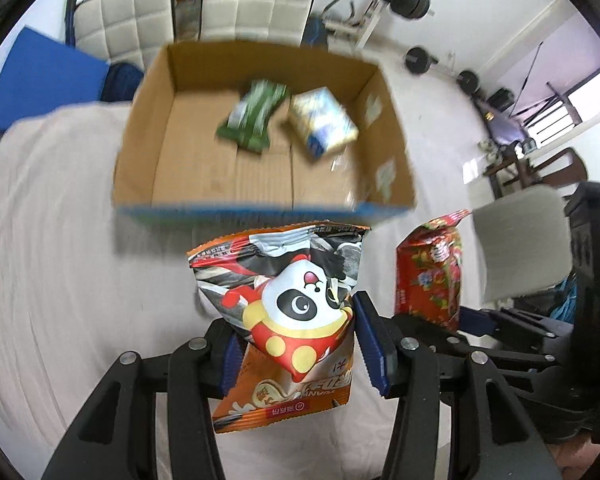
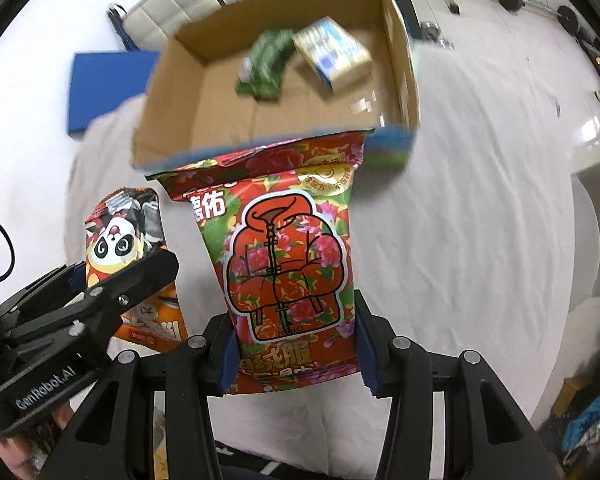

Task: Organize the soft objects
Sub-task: 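Carry both snack bags into the box and open both tools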

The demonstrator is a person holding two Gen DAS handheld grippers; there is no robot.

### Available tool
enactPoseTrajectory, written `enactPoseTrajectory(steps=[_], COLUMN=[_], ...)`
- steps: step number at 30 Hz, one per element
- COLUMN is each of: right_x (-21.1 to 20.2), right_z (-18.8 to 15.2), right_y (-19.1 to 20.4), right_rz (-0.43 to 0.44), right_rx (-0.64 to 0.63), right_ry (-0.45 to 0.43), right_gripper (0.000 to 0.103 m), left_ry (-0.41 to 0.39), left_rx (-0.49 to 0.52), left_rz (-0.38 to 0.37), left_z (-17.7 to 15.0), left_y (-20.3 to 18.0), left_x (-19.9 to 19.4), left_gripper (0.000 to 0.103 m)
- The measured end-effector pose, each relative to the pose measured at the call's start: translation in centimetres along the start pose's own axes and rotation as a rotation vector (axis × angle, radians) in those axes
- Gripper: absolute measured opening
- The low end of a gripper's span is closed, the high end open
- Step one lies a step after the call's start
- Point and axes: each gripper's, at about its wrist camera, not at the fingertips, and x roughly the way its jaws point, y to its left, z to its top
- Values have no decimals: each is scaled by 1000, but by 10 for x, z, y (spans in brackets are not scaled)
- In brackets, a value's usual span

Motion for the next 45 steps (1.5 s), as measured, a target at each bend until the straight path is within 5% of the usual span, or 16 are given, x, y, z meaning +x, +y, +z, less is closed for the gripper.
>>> enactPoseTrajectory(steps=[9,16,23,30,36,45], right_x=[-16,53,129,153,160,161], right_z=[84,154,190,195,191,191], right_y=[10,19,15,6,-10,-20], right_rz=[27,12,-93,-199,-226,-190], right_rx=[19,92,93,64,72,103], right_ry=[-52,14,112,166,194,239], right_gripper=[50,50,50,50,50,50], left_ry=[-13,75,182,214,304,308], left_rx=[-18,-84,-30,105,57,-26], left_rz=[11,56,216,424,314,239], left_z=[104,175,212,224,221,236], left_y=[21,63,80,71,72,91], left_x=[17,83,163,212,234,230], left_gripper=[47,47,47,48,48,49])
